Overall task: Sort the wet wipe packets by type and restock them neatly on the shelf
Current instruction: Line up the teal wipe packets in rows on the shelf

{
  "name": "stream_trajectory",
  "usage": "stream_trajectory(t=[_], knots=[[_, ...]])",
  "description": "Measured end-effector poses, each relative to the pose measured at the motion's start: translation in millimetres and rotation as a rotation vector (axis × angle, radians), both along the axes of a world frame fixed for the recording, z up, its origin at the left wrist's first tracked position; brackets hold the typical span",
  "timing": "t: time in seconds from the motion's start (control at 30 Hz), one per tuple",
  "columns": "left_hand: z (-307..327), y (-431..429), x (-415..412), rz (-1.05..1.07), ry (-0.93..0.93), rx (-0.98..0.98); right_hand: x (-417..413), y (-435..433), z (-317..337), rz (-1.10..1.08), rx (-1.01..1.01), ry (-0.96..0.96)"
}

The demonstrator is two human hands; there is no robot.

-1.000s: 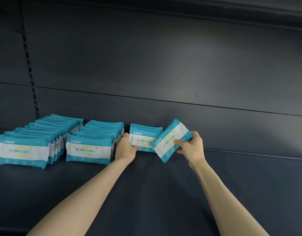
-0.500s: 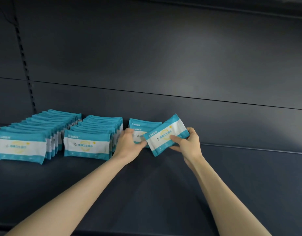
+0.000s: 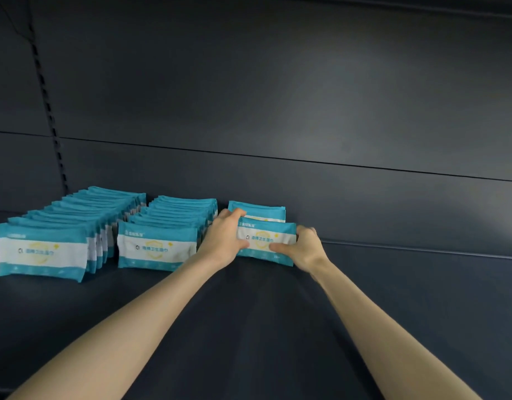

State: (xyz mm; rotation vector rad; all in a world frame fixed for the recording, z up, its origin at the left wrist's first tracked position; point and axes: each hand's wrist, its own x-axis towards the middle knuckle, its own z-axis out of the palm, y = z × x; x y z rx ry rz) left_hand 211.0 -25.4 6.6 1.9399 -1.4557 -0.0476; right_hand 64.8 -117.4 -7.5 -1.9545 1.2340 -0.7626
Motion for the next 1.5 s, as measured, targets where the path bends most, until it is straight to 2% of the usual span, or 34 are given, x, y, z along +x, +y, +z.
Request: stream_trajectory(t=[0.17, 0.37, 0.63, 0.7, 0.83, 1.0, 1.23, 1.37, 1.5], knots=[[-2.8, -4.1, -0.1, 0.020, -0.090, -0.025, 0.6, 0.9, 8.4, 0.047, 0.069, -0.059], [-9.4, -5.7, 4.2, 0.025, -0.288, -0.067, 7.4, -1.5, 10.7, 0.116, -0.087, -0.071], [-9.2, -31.2, 12.5, 0.109, -0.458, 0.064, 23.2, -18.0, 6.3, 0.000, -0.427, 0.171], [-9.2, -37.7, 12.6, 0.115, -0.496, 0.090, 22.2, -21.5, 6.4, 0.039, -0.466, 0.200], [-6.4, -45.3, 18.4, 0.079, -0.567, 0.177, 18.0, -26.1, 4.4, 0.146, -0.499, 0.355], [-0.6, -45.9, 21.0, 0.050, -0.606, 0.275, 17.9, -30.6, 2.8, 0.118, -0.558, 0.385], [-6.2, -51.8, 18.3, 0.111, -0.683, 0.231, 18.8, -28.6, 4.1, 0.093, -0.617, 0.477], [-4.4, -50.0, 15.0, 0.129, -0.682, 0.275, 21.0, -22.1, 8.1, 0.080, -0.589, 0.529], [11.9, -32.0, 8.7, 0.071, -0.646, 0.208, 17.2, -8.1, 24.7, 0.051, -0.506, 0.461]])
